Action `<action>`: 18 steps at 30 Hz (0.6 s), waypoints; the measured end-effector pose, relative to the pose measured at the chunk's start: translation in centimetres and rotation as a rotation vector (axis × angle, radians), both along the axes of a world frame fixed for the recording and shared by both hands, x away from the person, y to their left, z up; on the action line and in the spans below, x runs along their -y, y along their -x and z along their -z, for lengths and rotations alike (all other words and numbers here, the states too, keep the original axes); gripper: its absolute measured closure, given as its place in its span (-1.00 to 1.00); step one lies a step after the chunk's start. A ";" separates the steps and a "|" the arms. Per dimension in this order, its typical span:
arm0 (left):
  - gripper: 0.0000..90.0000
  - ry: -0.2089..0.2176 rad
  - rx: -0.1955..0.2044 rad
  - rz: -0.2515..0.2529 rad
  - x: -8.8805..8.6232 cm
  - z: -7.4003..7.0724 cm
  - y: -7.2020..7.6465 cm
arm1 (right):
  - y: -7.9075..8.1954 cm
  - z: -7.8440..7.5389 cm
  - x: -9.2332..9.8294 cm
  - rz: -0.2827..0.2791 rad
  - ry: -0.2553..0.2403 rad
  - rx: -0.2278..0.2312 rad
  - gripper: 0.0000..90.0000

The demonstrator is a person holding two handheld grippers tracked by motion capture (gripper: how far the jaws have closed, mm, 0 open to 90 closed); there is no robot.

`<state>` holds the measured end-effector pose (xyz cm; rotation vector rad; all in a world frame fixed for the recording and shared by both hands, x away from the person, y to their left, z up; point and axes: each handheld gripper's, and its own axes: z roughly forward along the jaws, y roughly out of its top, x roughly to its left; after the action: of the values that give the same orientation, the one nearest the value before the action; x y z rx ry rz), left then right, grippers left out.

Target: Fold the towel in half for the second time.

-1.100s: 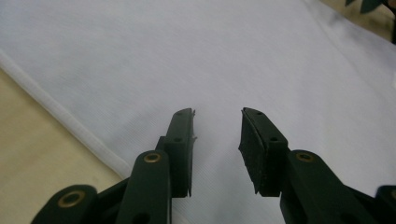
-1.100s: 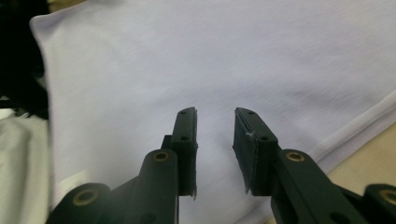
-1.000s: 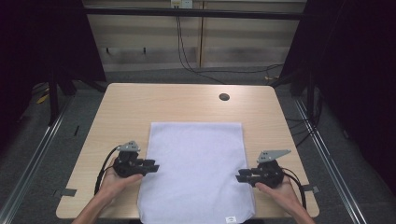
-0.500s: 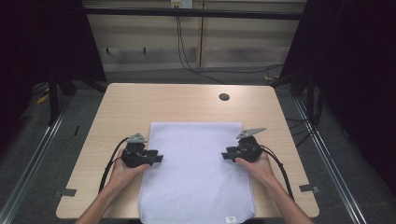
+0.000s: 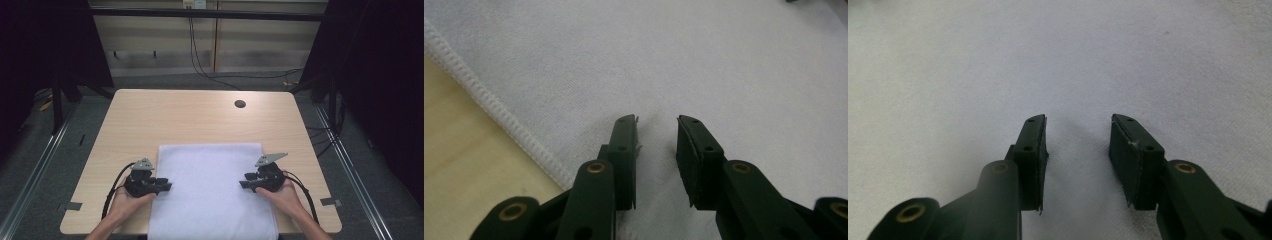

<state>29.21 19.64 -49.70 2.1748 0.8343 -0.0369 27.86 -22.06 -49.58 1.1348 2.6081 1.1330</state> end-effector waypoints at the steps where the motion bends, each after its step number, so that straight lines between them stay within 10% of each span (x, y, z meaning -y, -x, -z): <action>1: 0.55 -0.008 -0.012 0.013 0.0 -0.1 0.6 | 0.2 0.0 0.1 -0.006 -0.004 -0.010 0.31; 11: 0.44 0.025 -0.024 0.066 -0.6 -0.6 3.0 | 2.8 -0.6 0.8 -0.065 -0.031 -0.083 0.30; 18: 0.33 0.039 0.048 -0.011 -1.1 -1.5 0.4 | 0.1 -2.6 3.4 0.063 -0.070 0.052 0.31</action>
<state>28.79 20.77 -48.20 2.1263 0.8121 0.0052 27.79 -25.47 -46.94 1.1748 2.4944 1.2324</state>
